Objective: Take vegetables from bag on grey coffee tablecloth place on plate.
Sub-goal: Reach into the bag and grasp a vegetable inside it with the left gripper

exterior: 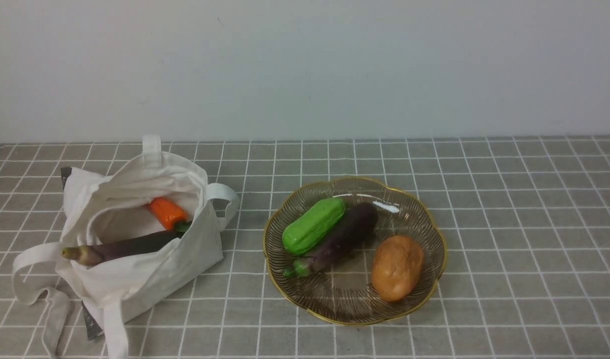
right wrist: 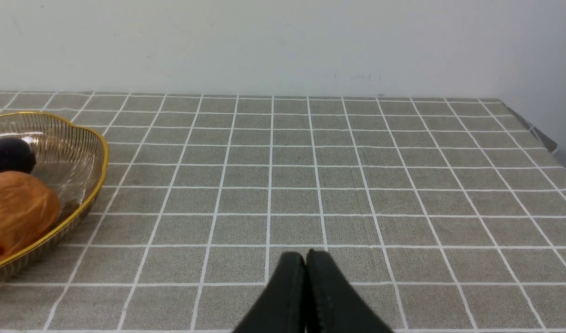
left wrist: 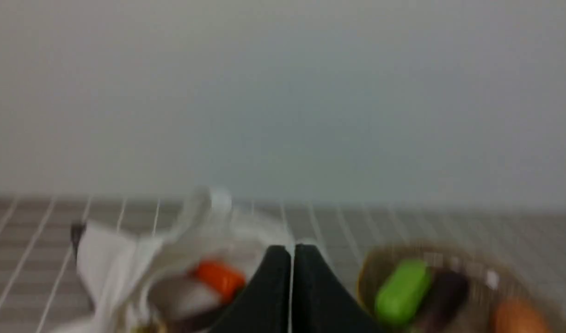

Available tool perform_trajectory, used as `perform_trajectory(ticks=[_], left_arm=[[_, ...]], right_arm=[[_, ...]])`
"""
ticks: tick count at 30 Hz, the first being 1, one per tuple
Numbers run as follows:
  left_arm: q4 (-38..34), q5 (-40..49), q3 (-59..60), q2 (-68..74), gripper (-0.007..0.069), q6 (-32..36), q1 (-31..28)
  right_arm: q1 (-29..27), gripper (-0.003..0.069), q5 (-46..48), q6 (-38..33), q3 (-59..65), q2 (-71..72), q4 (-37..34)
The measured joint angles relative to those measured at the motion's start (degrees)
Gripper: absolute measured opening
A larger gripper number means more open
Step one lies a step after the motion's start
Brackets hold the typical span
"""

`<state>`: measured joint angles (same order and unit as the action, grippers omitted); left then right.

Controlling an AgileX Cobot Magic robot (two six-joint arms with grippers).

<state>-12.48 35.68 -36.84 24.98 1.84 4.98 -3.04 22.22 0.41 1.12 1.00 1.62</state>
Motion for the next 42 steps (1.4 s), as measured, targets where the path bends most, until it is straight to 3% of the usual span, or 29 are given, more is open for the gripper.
perform_trajectory(ticks=[1,2,3,7,8,9,13,23,28,33,34,36,42], left_arm=[[0.0,1.4,0.0,0.0,-0.0005,0.0,0.0],[0.6,12.8,-6.4,9.0,-0.0005,3.0,0.0],[0.8,18.8,-9.2,13.4,-0.0005,4.7,0.0],[1.1,28.2,-17.9,27.0,-0.0005,12.2,0.0],[1.1,28.5,-17.9,27.7,-0.0005,12.7,0.0],[1.8,30.5,-21.8,34.4,-0.0005,17.3,0.0],[4.3,31.3,-27.4,45.0,-0.0005,21.3,0.0],[8.6,31.7,-35.0,62.7,0.0006,21.6,0.0],[9.7,28.9,-35.2,66.5,0.0098,21.6,0.0],[12.5,22.3,-35.3,72.4,0.033,21.8,0.0],[12.5,22.3,-35.3,72.4,0.033,21.8,0.0],[15.7,20.5,-35.3,74.6,0.0421,21.8,0.0],[17.9,19.4,-35.3,78.9,0.0469,21.8,0.0]], right_arm=[[0.0,-0.0013,0.0,0.0,0.0,0.0,0.0],[0.0,-0.0013,0.0,0.0,0.0,0.0,0.0],[0.0,-0.0013,0.0,0.0,0.0,0.0,0.0],[0.0,-0.0013,0.0,0.0,0.0,0.0,0.0],[0.0,-0.0013,0.0,0.0,0.0,0.0,0.0],[0.0,-0.0013,0.0,0.0,0.0,0.0,0.0],[0.0,-0.0013,0.0,0.0,0.0,0.0,0.0],[0.0,-0.0013,0.0,0.0,0.0,0.0,0.0],[0.0,-0.0013,0.0,0.0,0.0,0.0,0.0],[0.0,-0.0013,0.0,0.0,0.0,0.0,0.0],[0.0,-0.0013,0.0,0.0,0.0,0.0,0.0],[0.0,-0.0013,0.0,0.0,0.0,0.0,0.0],[0.0,-0.0013,0.0,0.0,0.0,0.0,0.0]])
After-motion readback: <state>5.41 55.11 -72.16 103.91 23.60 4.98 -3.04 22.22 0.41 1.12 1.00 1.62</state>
